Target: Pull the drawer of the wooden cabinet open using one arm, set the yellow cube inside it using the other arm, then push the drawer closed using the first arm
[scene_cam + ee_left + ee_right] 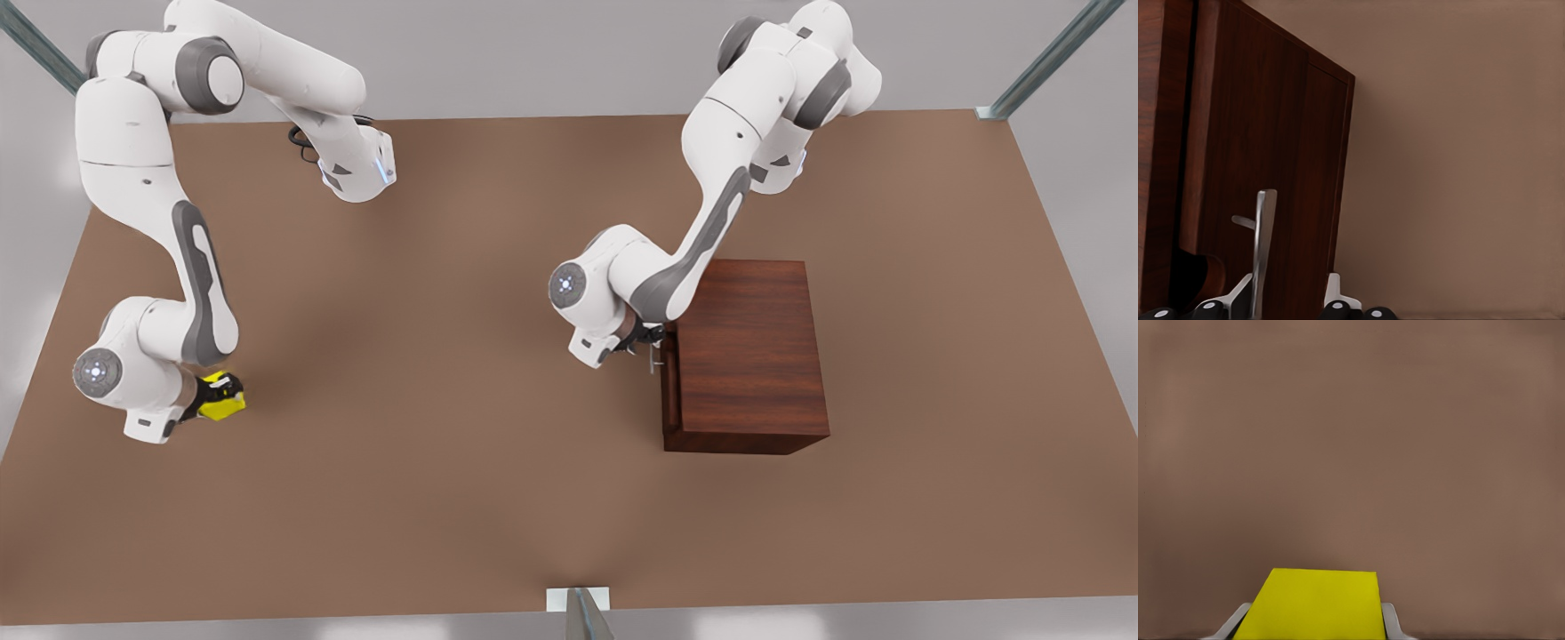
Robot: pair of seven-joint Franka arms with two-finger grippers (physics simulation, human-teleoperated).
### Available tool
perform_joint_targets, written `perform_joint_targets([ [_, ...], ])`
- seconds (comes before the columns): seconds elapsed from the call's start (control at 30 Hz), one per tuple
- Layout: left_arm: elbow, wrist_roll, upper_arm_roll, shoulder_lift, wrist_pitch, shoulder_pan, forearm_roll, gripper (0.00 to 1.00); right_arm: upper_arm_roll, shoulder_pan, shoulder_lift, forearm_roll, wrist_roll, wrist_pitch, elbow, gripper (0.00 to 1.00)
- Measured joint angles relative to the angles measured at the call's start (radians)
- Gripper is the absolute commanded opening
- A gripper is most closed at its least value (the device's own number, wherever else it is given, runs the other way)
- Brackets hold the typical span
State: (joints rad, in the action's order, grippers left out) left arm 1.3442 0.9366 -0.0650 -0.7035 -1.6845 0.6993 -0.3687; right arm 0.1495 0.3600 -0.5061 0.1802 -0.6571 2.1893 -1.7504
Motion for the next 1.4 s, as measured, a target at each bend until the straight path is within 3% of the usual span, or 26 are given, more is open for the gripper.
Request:
perform_joint_targets([
  [0.23, -0.085, 0.015, -0.008, -0.042, -0.018, 0.043, 0.008, 0.60, 0.168, -0.007, 0.074, -0.030, 0.024, -0.193, 0.233, 0.52],
  [0.4, -0.141, 0.030, -0.019, -0.066, -0.027, 0.067, 0.014, 0.60, 0.287, -0.014, 0.086, -0.031, 0.102, -0.328, 0.294, 0.52],
  [0.6, -0.238, 0.057, -0.072, -0.072, -0.019, 0.070, 0.057, 0.60, 0.303, -0.006, 0.093, -0.031, 0.194, -0.407, 0.298, 0.52],
  [0.7, -0.329, 0.068, -0.078, 0.030, 0.065, 0.018, 0.164, 0.60, 0.316, -0.009, 0.092, -0.032, 0.234, -0.427, 0.298, 0.52],
  [0.77, -0.342, 0.060, -0.078, 0.095, 0.127, -0.073, 0.232, 0.74, 0.366, -0.020, 0.091, -0.031, 0.272, -0.436, 0.299, 0.52],
  [0.8, -0.344, 0.046, -0.078, 0.116, 0.160, -0.143, 0.262, 0.74, 0.379, -0.044, 0.091, -0.030, 0.295, -0.440, 0.300, 0.52],
  [0.83, -0.346, 0.030, -0.078, 0.132, 0.190, -0.224, 0.291, 0.73, 0.386, -0.076, 0.090, -0.029, 0.320, -0.442, 0.306, 0.53],
  [0.87, -0.346, 0.014, -0.077, 0.143, 0.217, -0.308, 0.322, 0.55, 0.389, -0.114, 0.086, -0.029, 0.348, -0.444, 0.327, 0.52],
  [0.9, -0.347, 0.002, -0.073, 0.149, 0.243, -0.387, 0.348, 0.49, 0.391, -0.158, 0.070, -0.027, 0.378, -0.445, 0.352, 0.52],
  [1.0, -0.346, -0.013, -0.042, 0.170, 0.290, -0.535, 0.394, 0.46, 0.391, -0.311, -0.006, -0.022, 0.490, -0.444, 0.457, 0.53],
  [1.03, -0.347, -0.017, -0.038, 0.183, 0.299, -0.567, 0.402, 0.37, 0.391, -0.367, -0.028, -0.021, 0.535, -0.443, 0.492, 0.53],
  [1.07, -0.347, -0.020, -0.036, 0.197, 0.307, -0.583, 0.409, 0.22, 0.390, -0.422, -0.051, -0.020, 0.583, -0.442, 0.536, 0.53],
  [1.2, -0.347, -0.018, -0.029, 0.264, 0.331, -0.589, 0.421, 0.21, 0.379, -0.627, -0.144, -0.019, 0.788, -0.425, 0.712, 0.53],
  [1.4, -0.347, 0.062, -0.030, 0.290, 0.317, -0.584, 0.426, 0.21, 0.343, -0.801, -0.239, -0.020, 1.082, -0.302, 0.799, 0.54],
])
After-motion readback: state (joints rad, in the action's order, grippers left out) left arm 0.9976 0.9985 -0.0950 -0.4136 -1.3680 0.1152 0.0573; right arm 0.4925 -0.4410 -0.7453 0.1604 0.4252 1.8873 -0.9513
